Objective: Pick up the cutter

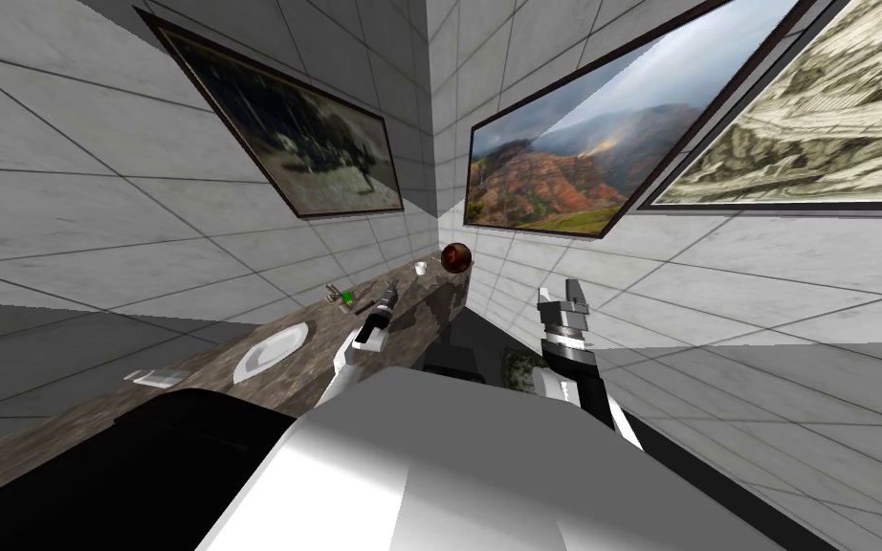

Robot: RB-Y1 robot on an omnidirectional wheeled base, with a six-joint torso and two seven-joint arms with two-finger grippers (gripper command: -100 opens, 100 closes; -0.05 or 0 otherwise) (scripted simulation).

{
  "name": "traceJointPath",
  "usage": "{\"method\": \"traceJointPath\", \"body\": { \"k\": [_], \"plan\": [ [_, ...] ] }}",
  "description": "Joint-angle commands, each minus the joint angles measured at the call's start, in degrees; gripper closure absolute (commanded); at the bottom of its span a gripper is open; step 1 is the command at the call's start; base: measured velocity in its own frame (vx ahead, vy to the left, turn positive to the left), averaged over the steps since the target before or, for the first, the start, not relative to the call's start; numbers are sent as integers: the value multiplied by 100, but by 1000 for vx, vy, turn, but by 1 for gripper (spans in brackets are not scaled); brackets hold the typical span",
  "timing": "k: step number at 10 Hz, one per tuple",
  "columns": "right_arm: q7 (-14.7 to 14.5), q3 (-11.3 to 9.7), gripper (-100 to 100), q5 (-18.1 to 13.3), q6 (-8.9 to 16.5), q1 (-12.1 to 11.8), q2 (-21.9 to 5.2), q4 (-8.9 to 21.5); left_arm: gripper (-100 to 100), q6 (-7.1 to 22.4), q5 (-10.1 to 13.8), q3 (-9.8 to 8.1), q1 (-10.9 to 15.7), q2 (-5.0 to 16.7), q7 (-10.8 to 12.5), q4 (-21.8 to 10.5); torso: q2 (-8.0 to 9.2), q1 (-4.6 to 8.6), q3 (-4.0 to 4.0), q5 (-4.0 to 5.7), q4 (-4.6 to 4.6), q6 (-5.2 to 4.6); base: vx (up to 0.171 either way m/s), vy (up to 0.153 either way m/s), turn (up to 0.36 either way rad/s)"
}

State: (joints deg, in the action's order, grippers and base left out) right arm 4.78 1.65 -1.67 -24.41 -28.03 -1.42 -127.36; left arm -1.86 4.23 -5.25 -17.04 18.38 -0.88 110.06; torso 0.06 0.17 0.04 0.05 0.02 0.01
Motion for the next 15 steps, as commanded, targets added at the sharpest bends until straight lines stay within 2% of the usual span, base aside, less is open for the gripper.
{"method": "traceJointPath", "body": {
  "k": [1,2,3,4,5,6,7,8,10,11,12,13,14,15],
  "plan": [
    [0,0,0,0,0,0,0,0,-100,286,79,-102,223,209,45,-286,0,0,0,0,0,0,-18,-57,-54],
    [0,0,0,0,0,0,0,0,-100,457,79,-102,223,209,45,-315,0,1,0,0,0,-1,-14,-47,-36],
    [0,0,0,0,0,0,0,0,-100,506,79,-102,223,209,45,-315,-1,-2,0,0,0,0,-6,-18,1],
    [0,0,0,0,0,0,0,0,-100,727,163,-202,418,415,104,-603,-2,-11,-1,-2,0,1,-9,-36,-65],
    [0,0,0,0,0,0,0,0,-100,872,163,-202,418,415,104,-603,-3,-8,-2,-2,-1,-1,-12,-38,-35],
    [0,0,0,0,0,0,0,0,-100,1055,248,-301,619,621,163,-835,-2,-7,-1,-1,0,1,-9,-56,-51],
    [0,0,0,0,0,0,0,0,-100,1252,248,-301,619,621,163,-903,-3,-1,-2,0,0,-1,-3,-51,-33],
    [0,0,0,0,0,0,0,0,-100,1427,335,-398,826,824,223,-1116,-4,-3,-2,-1,-1,1,-6,-56,-60],
    [0,0,0,0,0,0,0,0,-100,1636,335,-398,826,824,223,-1213,-4,-5,-2,-1,-1,1,-1,-26,-15],
    [0,1,0,0,0,0,0,0,-100,1864,421,-493,1036,1024,284,-1477,-5,-13,-3,-3,-1,1,-8,-31,-45],
    [0,0,0,0,0,0,0,0,-100,2016,421,-493,1036,1024,284,-1533,-3,-10,-2,-2,-1,0,-2,-32,-42],
    [0,0,0,0,0,0,0,0,-100,2163,507,-585,1242,1221,346,-1725,-4,-10,-2,-2,-1,1,-1,-41,-59],
    [0,0,0,0,0,0,0,0,-100,2287,507,-585,1249,1221,346,-1861,-6,-7,-3,-1,-1,-1,1,-34,-31],
    [0,0,0,0,0,0,0,0,-100,2416,507,-585,1249,1221,346,-1861,-6,-8,-3,-2,-1,2,5,-16,4]
  ]
}}
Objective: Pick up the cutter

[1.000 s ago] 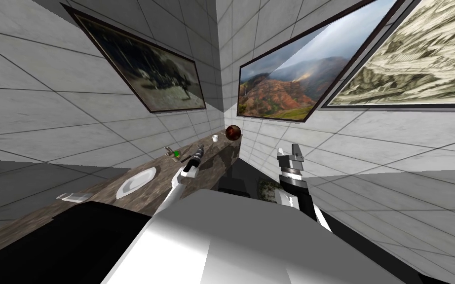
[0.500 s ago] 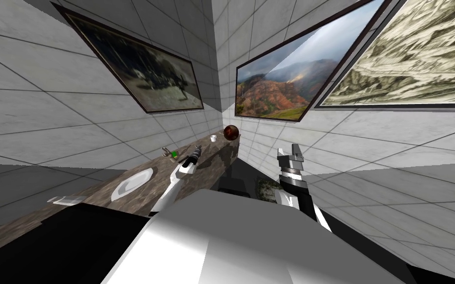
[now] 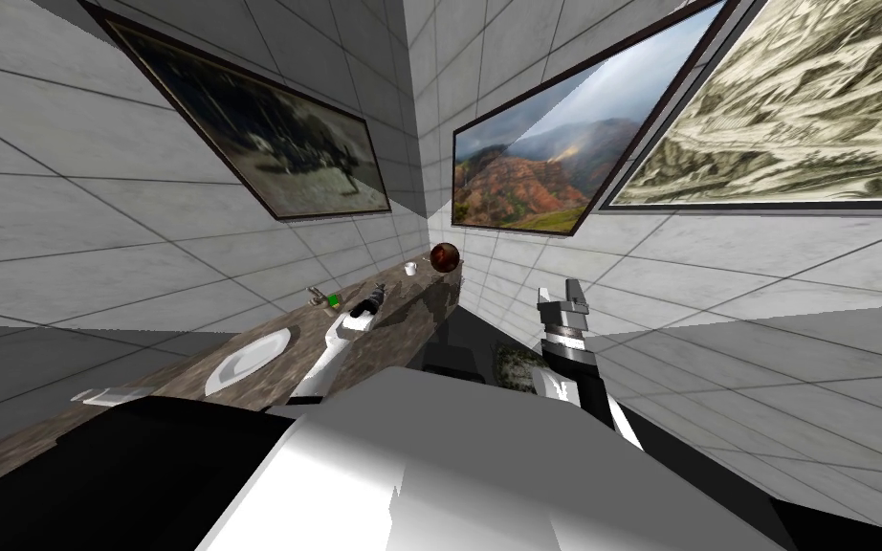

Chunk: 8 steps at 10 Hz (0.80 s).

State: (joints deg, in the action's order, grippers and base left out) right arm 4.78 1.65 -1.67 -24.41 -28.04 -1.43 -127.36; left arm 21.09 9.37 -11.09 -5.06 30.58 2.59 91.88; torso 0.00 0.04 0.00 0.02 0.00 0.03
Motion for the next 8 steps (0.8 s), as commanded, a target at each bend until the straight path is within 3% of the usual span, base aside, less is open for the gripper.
{"method": "traceJointPath", "body": {
  "k": [1,3,4,5,6,7,8],
  "plan": [
    [0,0,0,0,0,0,0,0,-100,286,78,-88,267,195,60,-286,0,0,0,0,0,0,6,-31,-59],
    [0,0,0,0,0,0,0,0,-100,512,78,-88,267,195,60,-379,-2,3,-1,0,-1,0,6,-19,-12],
    [0,0,0,0,0,0,0,0,-100,724,163,-173,484,385,121,-600,0,-2,0,0,0,0,6,-20,-45],
    [0,0,0,0,0,0,0,0,-100,903,163,-173,484,385,121,-658,-1,-1,0,1,1,-2,7,-20,-36],
    [0,0,0,0,0,0,0,0,-100,903,163,-173,484,385,121,-722,-2,0,-1,-1,-1,-1,3,-12,-4],
    [0,0,0,0,0,0,0,0,-100,1174,246,-252,703,571,181,-994,0,-3,0,-1,0,1,12,-21,-50],
    [0,0,0,0,0,0,0,0,-100,1292,246,-252,703,571,181,-1070,-3,-1,-1,0,0,-1,13,-17,-29]
  ]
}}
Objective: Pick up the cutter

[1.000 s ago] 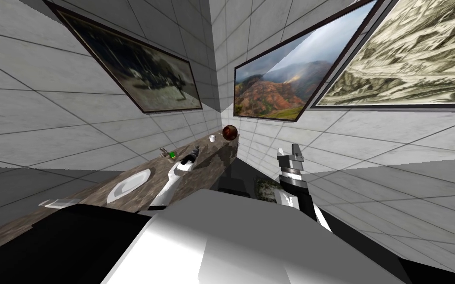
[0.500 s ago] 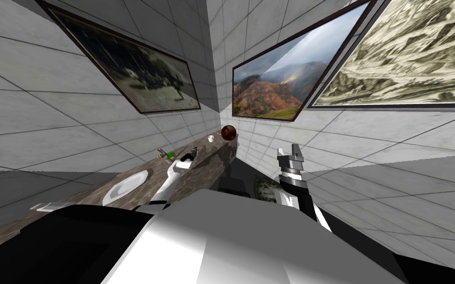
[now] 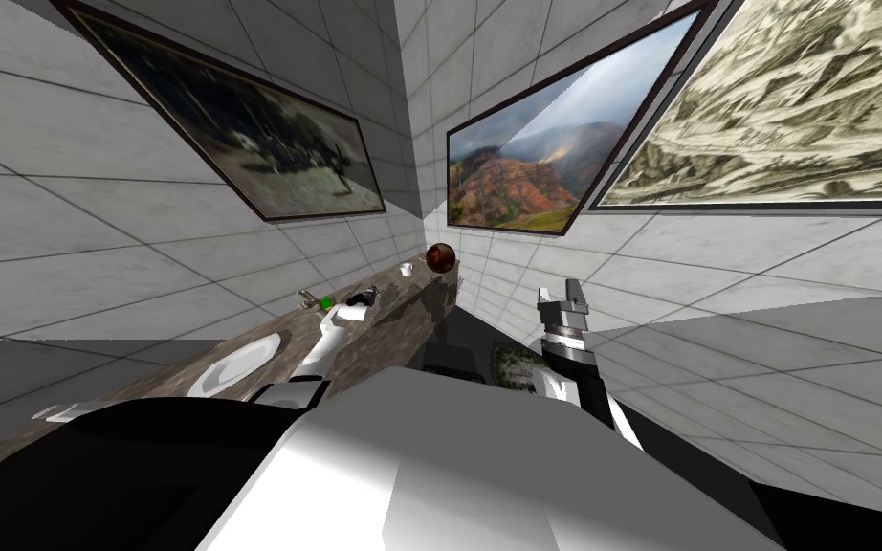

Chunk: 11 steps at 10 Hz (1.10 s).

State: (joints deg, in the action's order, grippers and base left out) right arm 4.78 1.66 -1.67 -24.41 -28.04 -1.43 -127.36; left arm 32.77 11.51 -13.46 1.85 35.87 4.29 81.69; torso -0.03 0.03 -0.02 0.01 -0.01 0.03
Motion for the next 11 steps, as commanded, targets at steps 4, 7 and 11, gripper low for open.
{"method": "traceJointPath", "body": {
  "k": [4,7,11],
  "plan": [
    [0,0,0,0,0,0,0,0,-100,703,193,-160,447,400,129,-696,2,-4,1,-1,1,1,12,-14,-29],
    [0,0,0,0,0,0,0,0,-100,1194,269,-225,663,571,186,-1088,-4,-4,-2,1,0,-1,21,-6,-31],
    [0,0,0,0,0,0,0,0,-100,1799,416,-339,1088,897,297,-1631,-1,-7,-1,-2,0,1,17,-1,-26]
  ]
}}
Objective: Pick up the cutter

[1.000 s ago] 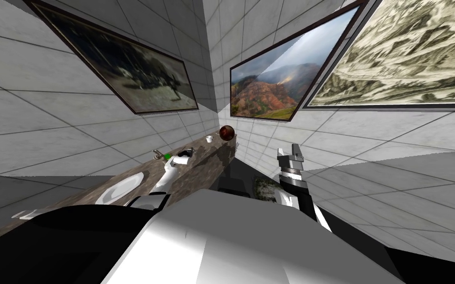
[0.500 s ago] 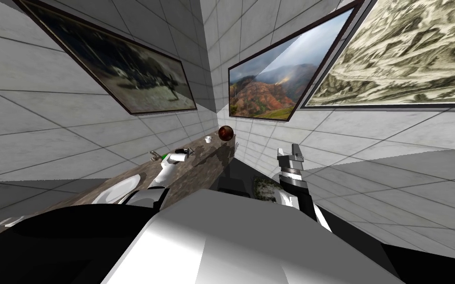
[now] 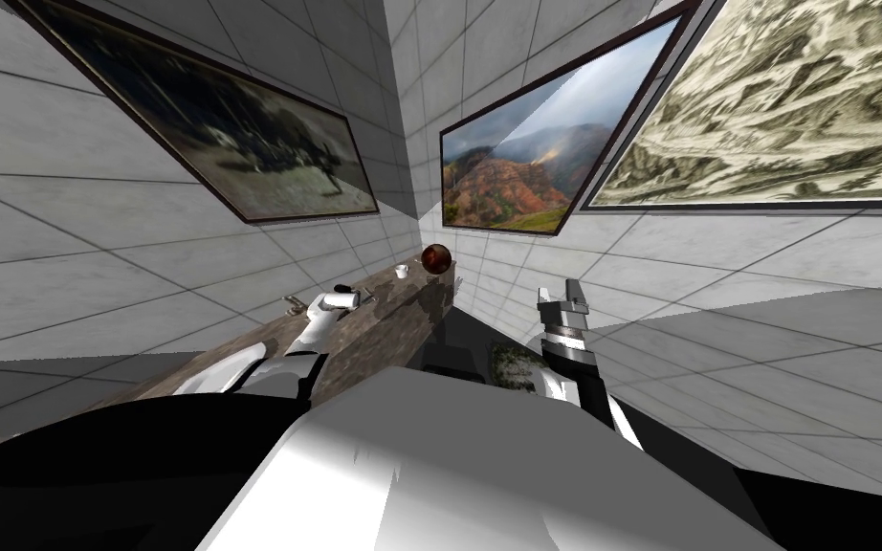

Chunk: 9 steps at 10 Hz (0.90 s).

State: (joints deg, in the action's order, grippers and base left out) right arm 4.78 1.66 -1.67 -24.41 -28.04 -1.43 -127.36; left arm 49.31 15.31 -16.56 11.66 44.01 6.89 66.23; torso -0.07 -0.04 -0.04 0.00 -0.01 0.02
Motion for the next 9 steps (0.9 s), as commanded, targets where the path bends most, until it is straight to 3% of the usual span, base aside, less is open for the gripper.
{"method": "traceJointPath", "body": {
  "k": [1,2,3,4,7,9],
  "plan": [
    [0,0,0,0,0,0,0,0,-100,286,35,-29,108,84,37,-286,0,0,0,0,0,0,24,4,-23],
    [0,0,0,0,0,0,0,0,-100,327,35,-29,108,84,37,-287,1,0,0,-1,-1,3,12,0,11],
    [0,0,0,0,0,0,0,0,-100,591,105,-77,315,237,90,-502,5,0,2,-2,0,3,22,6,-31],
    [0,0,0,0,0,0,0,0,-100,674,105,-77,315,237,90,-615,2,-1,1,0,0,1,25,9,-25],
    [0,0,0,0,0,0,0,0,-100,1157,234,-158,718,521,192,-1240,-1,-5,-1,-3,-1,2,30,15,-24],
    [0,0,0,0,0,0,0,0,-100,1335,234,-158,718,521,192,-1344,-1,-8,-1,-4,-1,4,25,17,-8]
  ]
}}
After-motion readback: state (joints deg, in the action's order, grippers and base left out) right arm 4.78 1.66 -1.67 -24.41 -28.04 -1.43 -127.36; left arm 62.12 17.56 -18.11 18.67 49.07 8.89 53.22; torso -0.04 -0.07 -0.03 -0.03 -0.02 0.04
